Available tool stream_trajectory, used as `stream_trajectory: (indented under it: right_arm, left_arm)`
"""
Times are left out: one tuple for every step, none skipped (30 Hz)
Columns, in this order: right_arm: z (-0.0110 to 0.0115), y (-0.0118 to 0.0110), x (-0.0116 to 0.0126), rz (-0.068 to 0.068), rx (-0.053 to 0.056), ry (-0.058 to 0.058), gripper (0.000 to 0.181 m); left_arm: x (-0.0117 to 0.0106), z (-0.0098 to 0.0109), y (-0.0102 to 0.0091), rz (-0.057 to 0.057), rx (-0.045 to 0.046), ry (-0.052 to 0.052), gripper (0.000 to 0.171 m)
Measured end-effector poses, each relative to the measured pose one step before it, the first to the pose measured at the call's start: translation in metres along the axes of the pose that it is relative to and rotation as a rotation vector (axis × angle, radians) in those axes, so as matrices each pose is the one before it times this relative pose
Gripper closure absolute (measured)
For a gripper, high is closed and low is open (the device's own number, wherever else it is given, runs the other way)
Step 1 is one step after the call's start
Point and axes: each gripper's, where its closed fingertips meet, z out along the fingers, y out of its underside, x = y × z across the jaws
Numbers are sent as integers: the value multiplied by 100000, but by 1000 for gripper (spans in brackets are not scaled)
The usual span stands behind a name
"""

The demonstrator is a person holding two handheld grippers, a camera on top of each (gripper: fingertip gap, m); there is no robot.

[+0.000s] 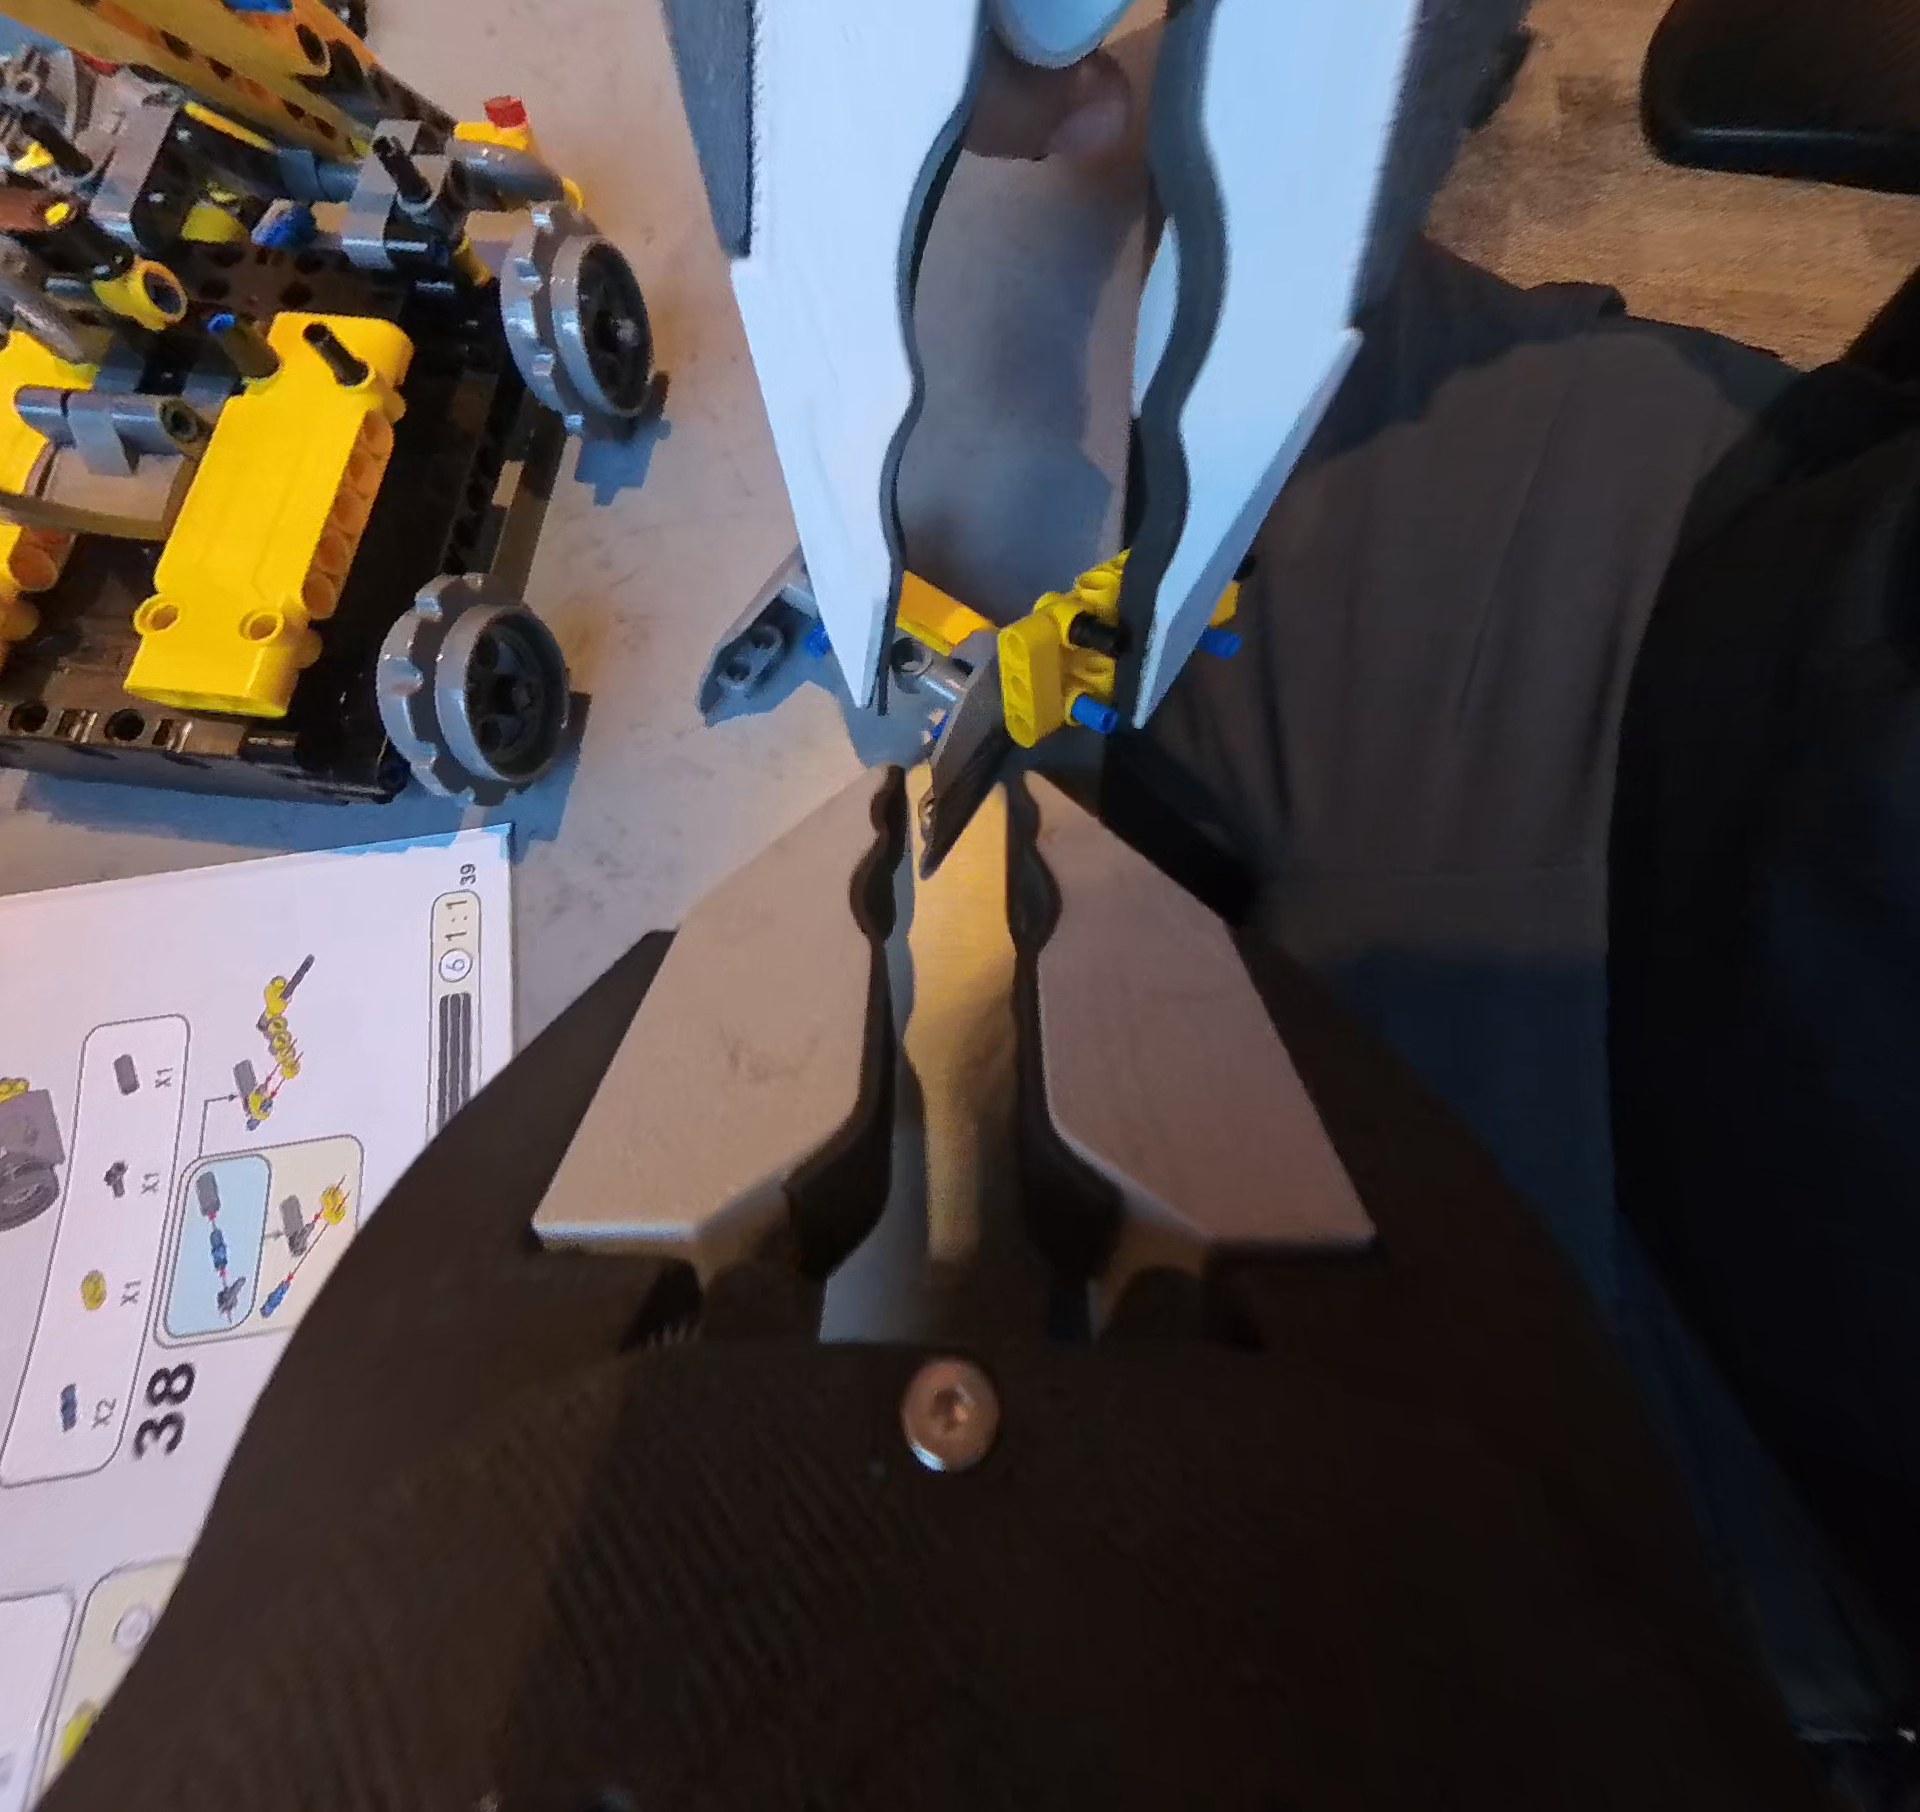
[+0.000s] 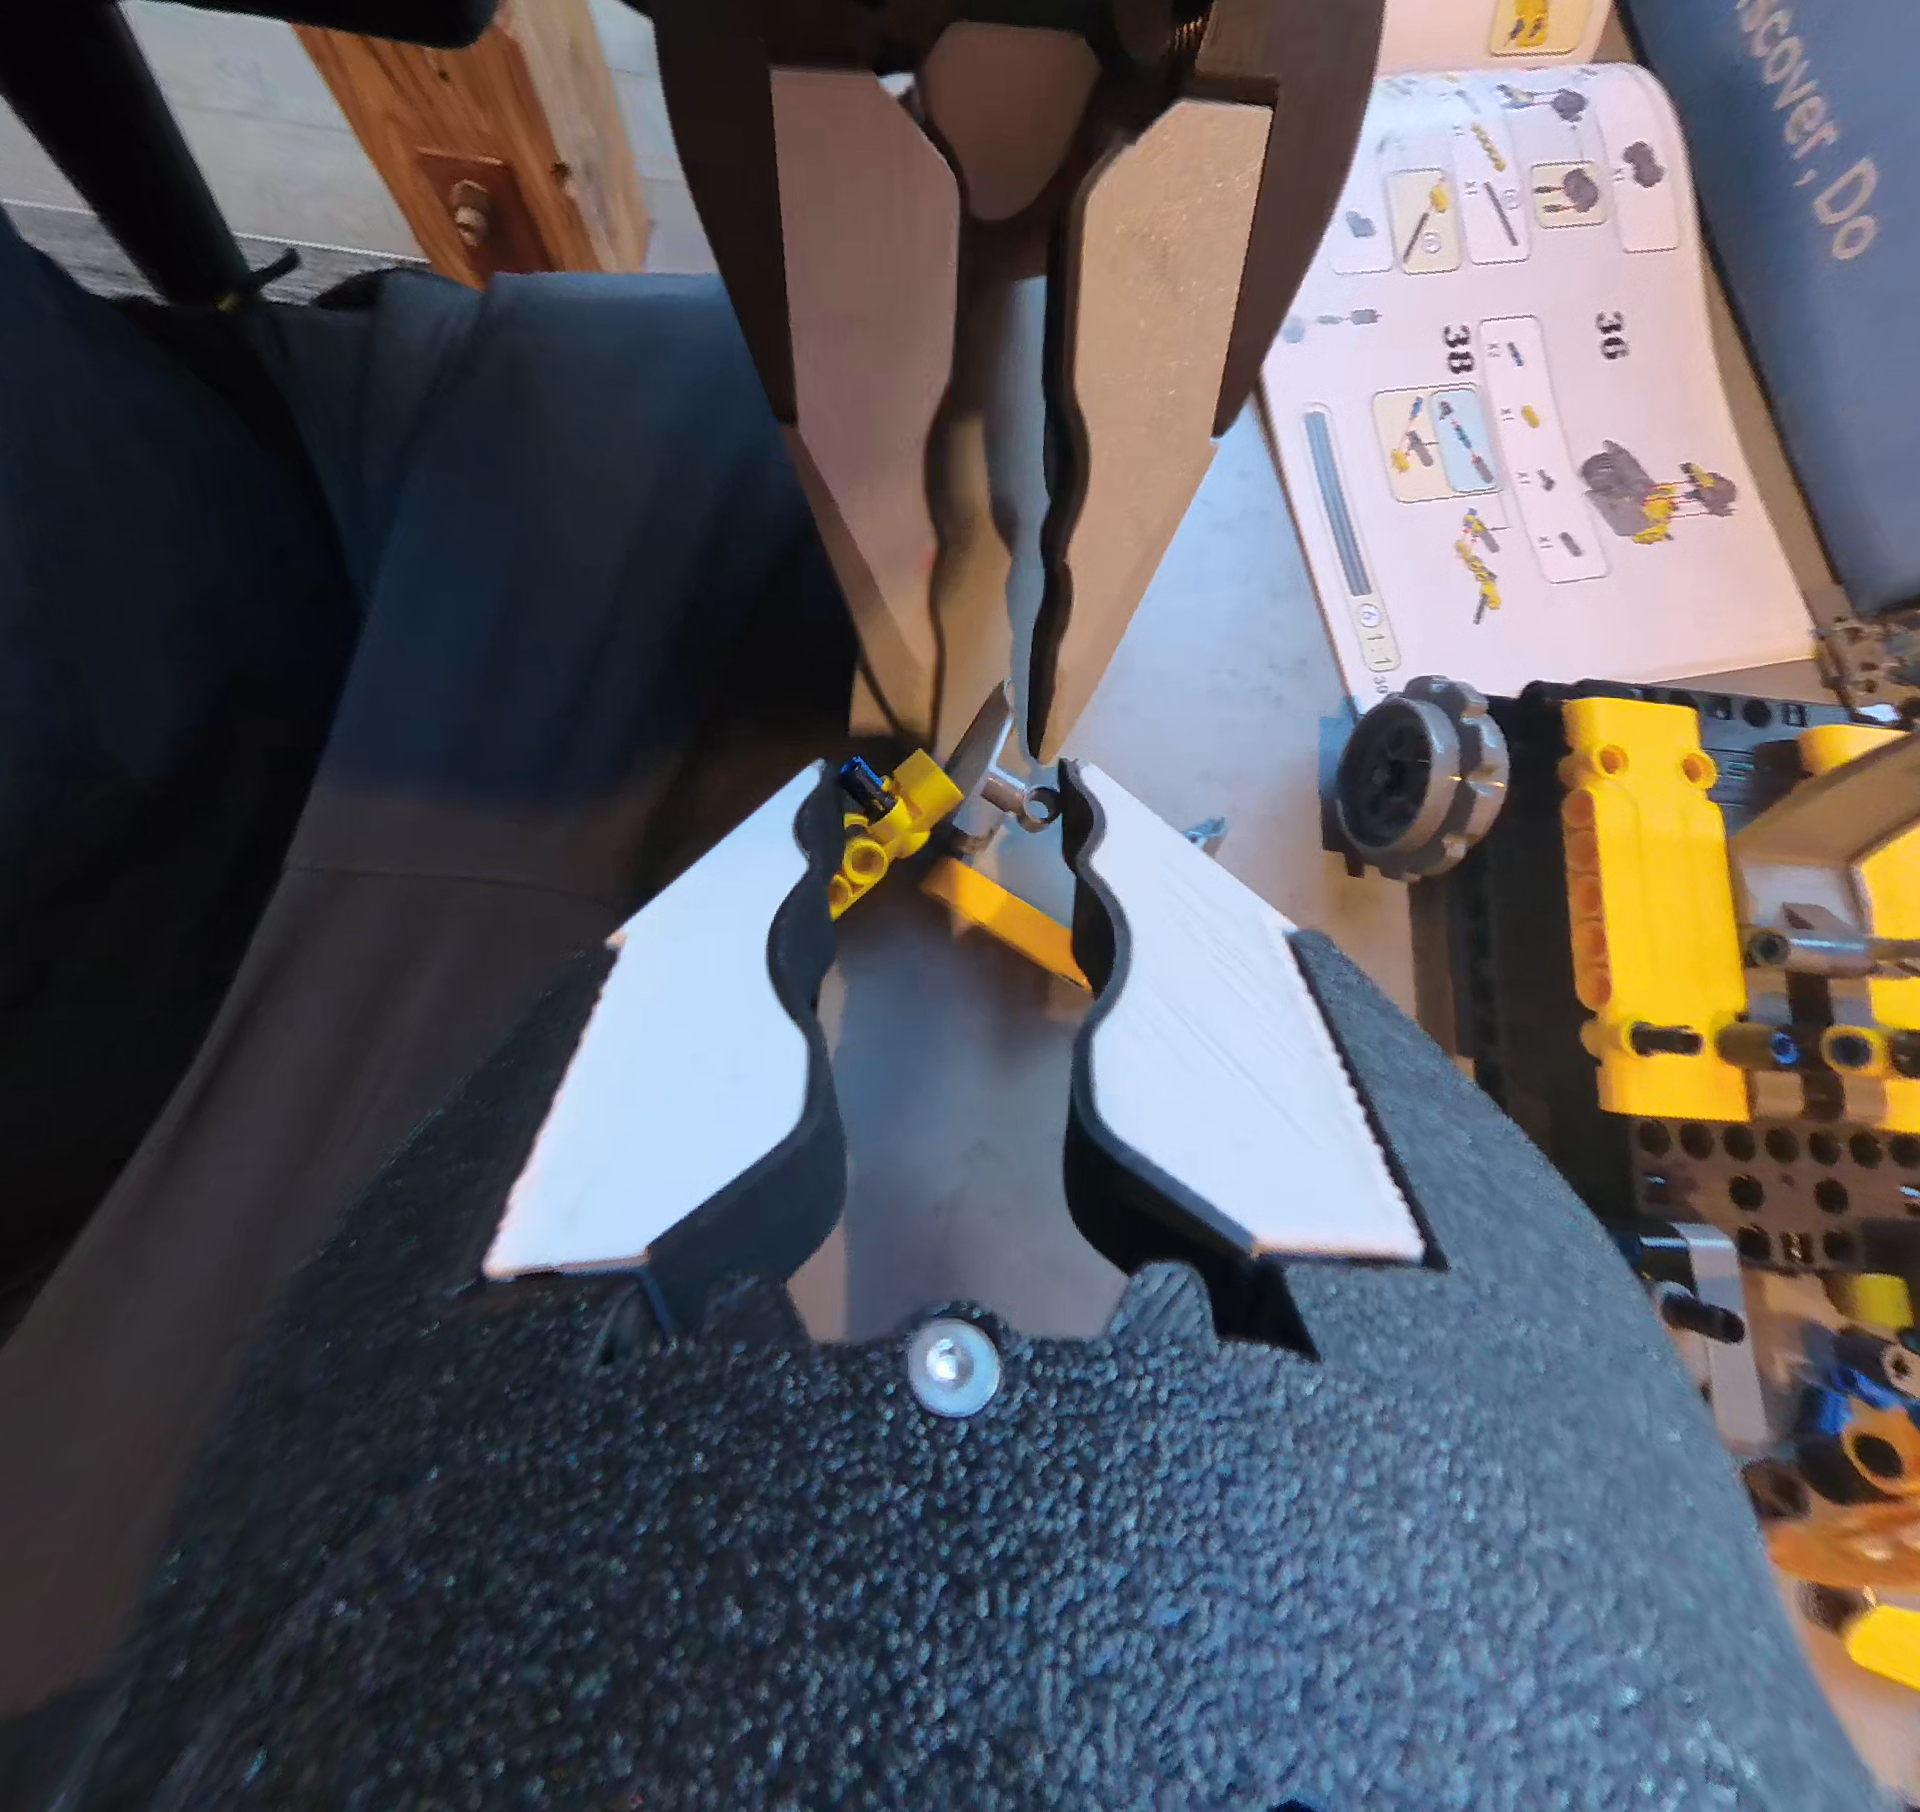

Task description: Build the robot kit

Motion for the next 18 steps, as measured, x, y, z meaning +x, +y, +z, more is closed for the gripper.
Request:
stream_trajectory:
  right_arm:
    - [-42, 52, 173, -523, -211, 1712, 139]
    - [-42, 81, 133, -671, -365, 1665, 139]
    - [-40, 69, 29, -566, -251, 1027, 139]
    - [-41, 33, -16, -343, 58, 765, 139]
    - [-38, 32, -7, -76, 152, 618, 139]
    - [-55, 34, 6, -41, 215, 575, 139]
    - [-53, 17, 62, -156, 403, 918, 139]
    - [-63, -15, 119, -121, 612, 1222, 140]
    - [-61, -27, 113, 100, 689, 966, 140]
    - [-58, -37, 60, 292, 652, 562, 141]
    - [-44, -32, 40, 321, 653, 291, 141]
    - [-28, -29, 53, 324, 632, 293, 142]
    - [15, 11, 65, 539, 479, 137, 142]
    - [21, 8, 44, 754, 521, -108, 141]
    - [17, -9, 49, 814, 677, -258, 141]
    - [15, -2, 40, 742, 538, -263, 141]
    - [8, -11, 20, 403, 388, -143, 141]
    - [10, -21, 7, 57, 342, -12, 141]
  left_arm:
    - [-392, 102, 213, -977, -1586, -2404, 157]
    - [-286, 31, 85, -843, -622, -1825, 157]
    - [-126, -66, -51, -823, 453, -994, 157]
    - [-192, -110, -45, -1252, 569, -1495, 157]
    - [-43, -150, -76, -1329, 915, -560, 157]
    - [98, -172, -121, -1299, 1345, 255, 157]
    - [130, -201, -177, -1260, 1639, 293, 156]
    - [260, -199, -188, -1487, 1500, 800, 156]
    - [350, -184, -195, -2278, 1378, 833, 155]
    - [450, -140, -276, -3353, 2031, 718, 154]
    - [575, -51, -325, -4721, 3160, 914, 153]
    - [448, 48, -225, -6378, 3751, -504, 151]
    - [396, 169, 60, -6962, 3404, -1034, 148]
    - [474, 262, 320, -6570, 3075, -838, 142]
    - [408, 255, 485, -5762, 2858, -1471, 136]
    - [561, 180, 543, -4603, 2592, -259, 137]
    - [556, 66, 309, -4345, 3337, 339, 139]
    - [550, -109, 136, -4178, 3429, 981, 138]
